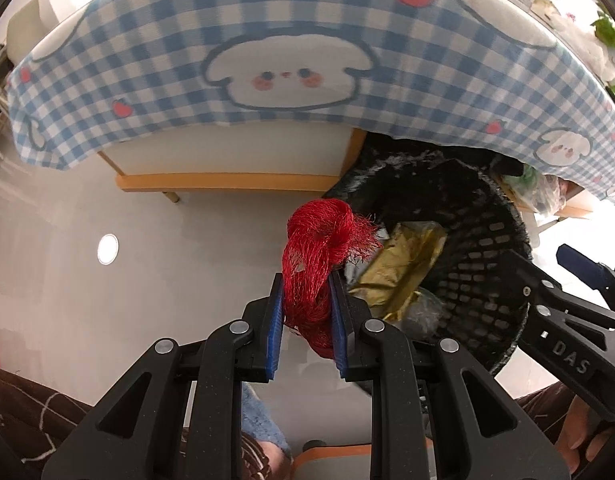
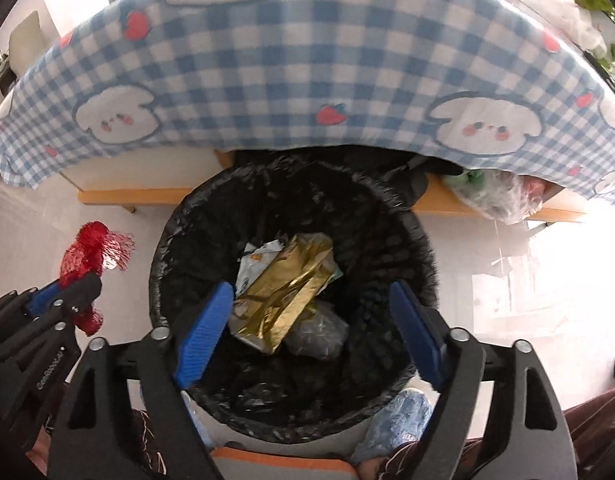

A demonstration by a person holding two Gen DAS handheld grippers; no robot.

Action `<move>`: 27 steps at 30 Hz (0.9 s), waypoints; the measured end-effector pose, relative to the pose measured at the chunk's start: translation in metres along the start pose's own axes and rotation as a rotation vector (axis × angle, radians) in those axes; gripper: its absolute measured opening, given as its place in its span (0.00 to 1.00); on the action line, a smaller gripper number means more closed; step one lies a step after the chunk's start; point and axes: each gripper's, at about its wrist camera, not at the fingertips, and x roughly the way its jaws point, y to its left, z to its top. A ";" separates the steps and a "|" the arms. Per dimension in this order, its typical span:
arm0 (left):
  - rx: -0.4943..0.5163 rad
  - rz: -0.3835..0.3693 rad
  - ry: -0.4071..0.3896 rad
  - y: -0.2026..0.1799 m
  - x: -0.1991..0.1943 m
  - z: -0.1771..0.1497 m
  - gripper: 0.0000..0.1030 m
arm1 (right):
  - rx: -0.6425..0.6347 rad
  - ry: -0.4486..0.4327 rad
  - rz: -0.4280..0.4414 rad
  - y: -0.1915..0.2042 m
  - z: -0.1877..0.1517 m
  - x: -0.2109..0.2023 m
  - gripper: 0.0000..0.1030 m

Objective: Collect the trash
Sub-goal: 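Open the right gripper to drop the gold bag while the left drops the net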

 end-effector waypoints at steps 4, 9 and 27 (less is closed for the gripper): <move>0.024 -0.016 0.001 -0.024 0.001 0.004 0.19 | 0.028 -0.018 -0.021 -0.026 -0.002 -0.005 0.84; 0.059 -0.031 0.010 -0.052 0.006 0.006 0.19 | 0.077 -0.015 -0.030 -0.064 -0.006 -0.011 0.88; 0.183 -0.083 0.033 -0.136 0.019 0.008 0.19 | 0.202 -0.015 -0.089 -0.161 -0.023 -0.025 0.90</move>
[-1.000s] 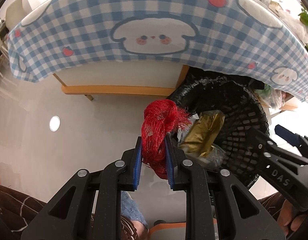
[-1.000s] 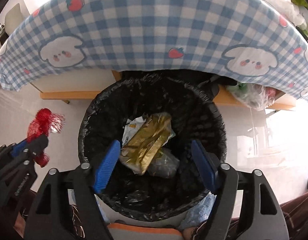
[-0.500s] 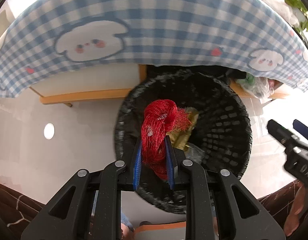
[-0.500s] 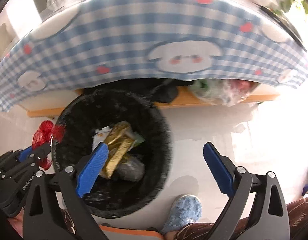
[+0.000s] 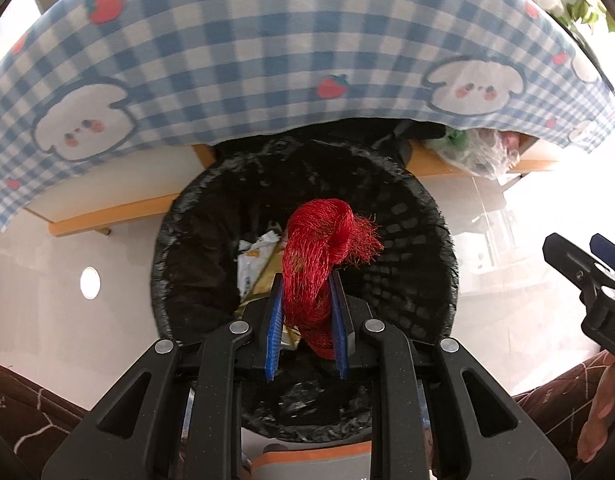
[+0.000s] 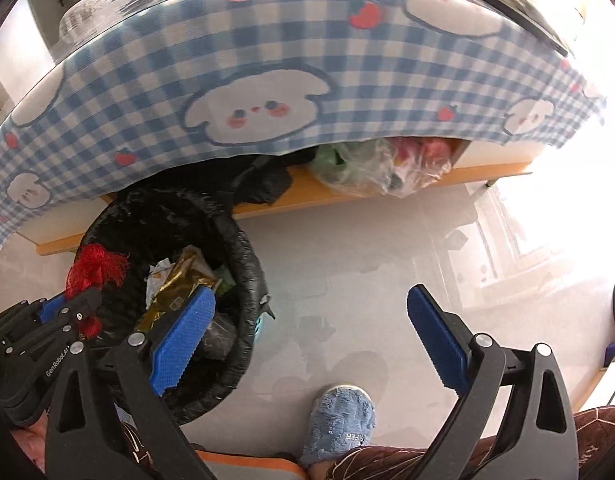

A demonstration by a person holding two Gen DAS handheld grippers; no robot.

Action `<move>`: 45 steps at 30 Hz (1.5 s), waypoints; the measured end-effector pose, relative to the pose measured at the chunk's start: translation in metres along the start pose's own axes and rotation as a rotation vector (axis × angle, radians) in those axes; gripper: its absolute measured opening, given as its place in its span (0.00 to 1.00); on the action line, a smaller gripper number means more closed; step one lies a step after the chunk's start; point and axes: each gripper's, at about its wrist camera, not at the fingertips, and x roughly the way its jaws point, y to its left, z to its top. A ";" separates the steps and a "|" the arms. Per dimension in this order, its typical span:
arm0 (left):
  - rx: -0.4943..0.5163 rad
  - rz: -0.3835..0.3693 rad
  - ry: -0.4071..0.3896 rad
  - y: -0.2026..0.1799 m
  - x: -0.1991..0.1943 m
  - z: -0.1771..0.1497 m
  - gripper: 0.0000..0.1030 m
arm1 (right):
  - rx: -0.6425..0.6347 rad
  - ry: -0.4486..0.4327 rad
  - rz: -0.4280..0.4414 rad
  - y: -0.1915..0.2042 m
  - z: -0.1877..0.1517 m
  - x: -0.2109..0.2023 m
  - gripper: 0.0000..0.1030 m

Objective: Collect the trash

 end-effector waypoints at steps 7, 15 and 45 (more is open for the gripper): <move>0.012 0.006 -0.006 -0.008 0.004 0.002 0.33 | 0.035 0.002 -0.004 -0.010 0.000 0.001 0.90; 0.004 0.057 -0.034 0.003 -0.006 0.000 0.62 | 0.006 -0.013 0.013 0.005 0.004 -0.005 0.90; -0.141 0.027 -0.356 0.095 -0.187 -0.006 0.94 | -0.165 -0.253 0.135 0.107 0.021 -0.141 0.90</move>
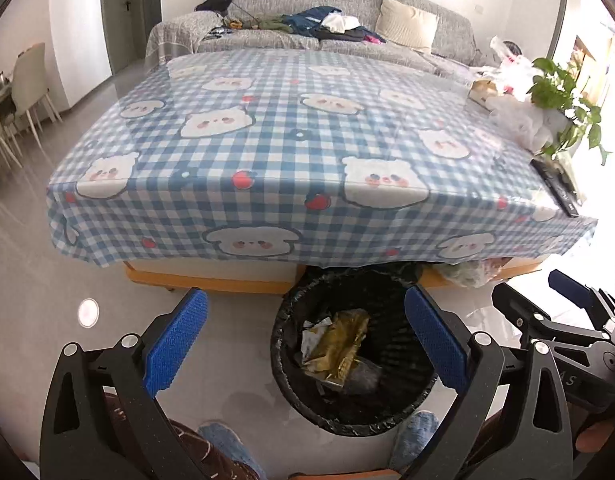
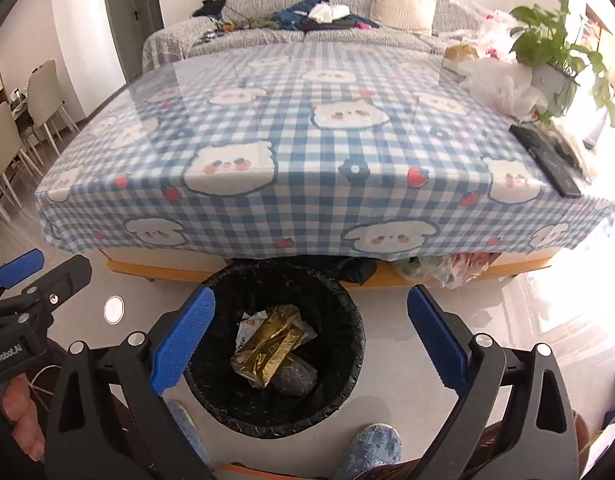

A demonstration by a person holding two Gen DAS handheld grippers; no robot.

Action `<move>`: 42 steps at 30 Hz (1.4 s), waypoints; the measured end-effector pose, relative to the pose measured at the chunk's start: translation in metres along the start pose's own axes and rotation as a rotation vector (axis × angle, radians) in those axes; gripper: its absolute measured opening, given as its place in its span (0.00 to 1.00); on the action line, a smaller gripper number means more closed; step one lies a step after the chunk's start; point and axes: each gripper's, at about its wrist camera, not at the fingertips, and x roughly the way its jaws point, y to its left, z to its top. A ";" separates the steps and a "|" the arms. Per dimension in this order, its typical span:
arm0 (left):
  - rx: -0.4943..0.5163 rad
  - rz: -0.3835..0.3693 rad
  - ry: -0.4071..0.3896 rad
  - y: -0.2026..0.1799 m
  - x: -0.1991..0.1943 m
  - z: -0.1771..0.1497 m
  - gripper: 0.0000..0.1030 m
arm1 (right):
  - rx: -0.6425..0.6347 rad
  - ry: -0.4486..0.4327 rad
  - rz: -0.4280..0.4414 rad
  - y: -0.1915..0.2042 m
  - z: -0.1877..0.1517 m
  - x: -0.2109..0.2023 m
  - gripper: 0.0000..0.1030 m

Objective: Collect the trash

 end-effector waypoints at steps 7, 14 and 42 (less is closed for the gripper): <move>0.024 0.013 -0.024 -0.006 -0.016 -0.007 0.94 | 0.021 -0.029 0.033 -0.007 -0.005 -0.027 0.90; 0.039 0.024 -0.017 -0.010 -0.014 -0.010 0.94 | 0.026 -0.045 0.038 -0.009 -0.007 -0.034 0.90; 0.041 0.026 -0.017 -0.012 -0.015 -0.010 0.94 | 0.020 -0.049 0.019 -0.013 -0.005 -0.033 0.90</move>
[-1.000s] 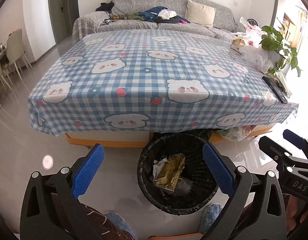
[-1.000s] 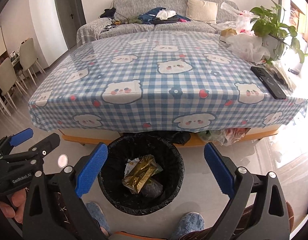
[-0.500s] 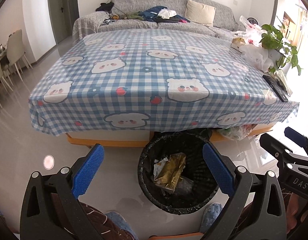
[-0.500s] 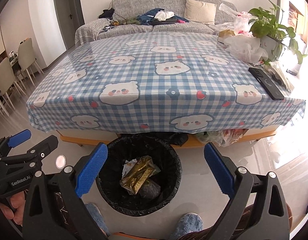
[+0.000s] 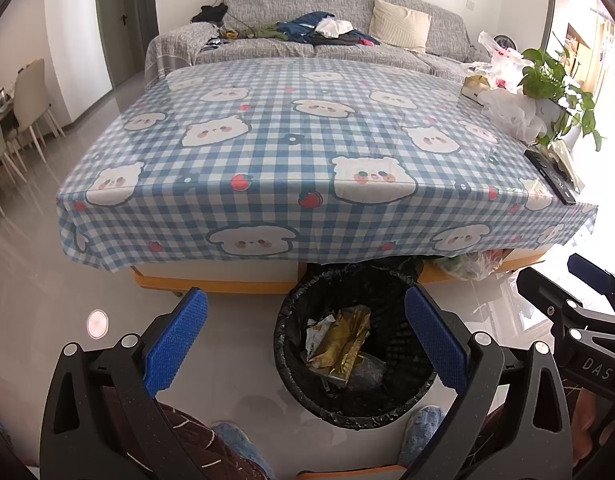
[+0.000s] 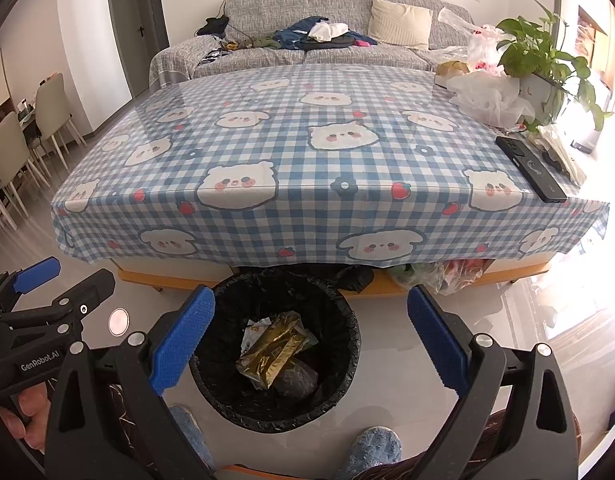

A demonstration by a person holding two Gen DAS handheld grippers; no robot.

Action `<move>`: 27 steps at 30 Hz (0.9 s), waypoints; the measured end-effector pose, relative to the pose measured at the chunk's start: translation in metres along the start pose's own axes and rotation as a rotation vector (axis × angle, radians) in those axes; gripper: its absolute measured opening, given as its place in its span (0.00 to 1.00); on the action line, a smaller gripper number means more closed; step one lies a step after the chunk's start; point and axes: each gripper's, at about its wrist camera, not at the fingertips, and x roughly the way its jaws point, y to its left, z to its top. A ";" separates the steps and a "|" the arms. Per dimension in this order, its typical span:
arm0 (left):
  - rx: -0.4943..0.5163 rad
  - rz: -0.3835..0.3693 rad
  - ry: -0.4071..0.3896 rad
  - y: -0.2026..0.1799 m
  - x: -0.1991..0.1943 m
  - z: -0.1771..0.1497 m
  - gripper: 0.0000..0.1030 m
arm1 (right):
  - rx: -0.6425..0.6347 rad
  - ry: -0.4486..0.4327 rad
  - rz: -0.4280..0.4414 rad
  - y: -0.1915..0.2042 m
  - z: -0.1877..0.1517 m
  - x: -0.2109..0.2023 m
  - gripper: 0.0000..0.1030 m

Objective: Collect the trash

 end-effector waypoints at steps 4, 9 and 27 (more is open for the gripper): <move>0.007 -0.004 0.002 -0.003 0.000 -0.001 0.94 | 0.001 -0.001 0.000 0.001 0.000 0.000 0.90; 0.009 -0.007 0.004 -0.006 0.001 -0.001 0.94 | 0.003 0.000 0.000 0.000 0.000 0.000 0.90; 0.000 -0.007 0.003 -0.003 0.000 0.000 0.94 | -0.001 0.004 0.000 0.001 0.000 0.002 0.90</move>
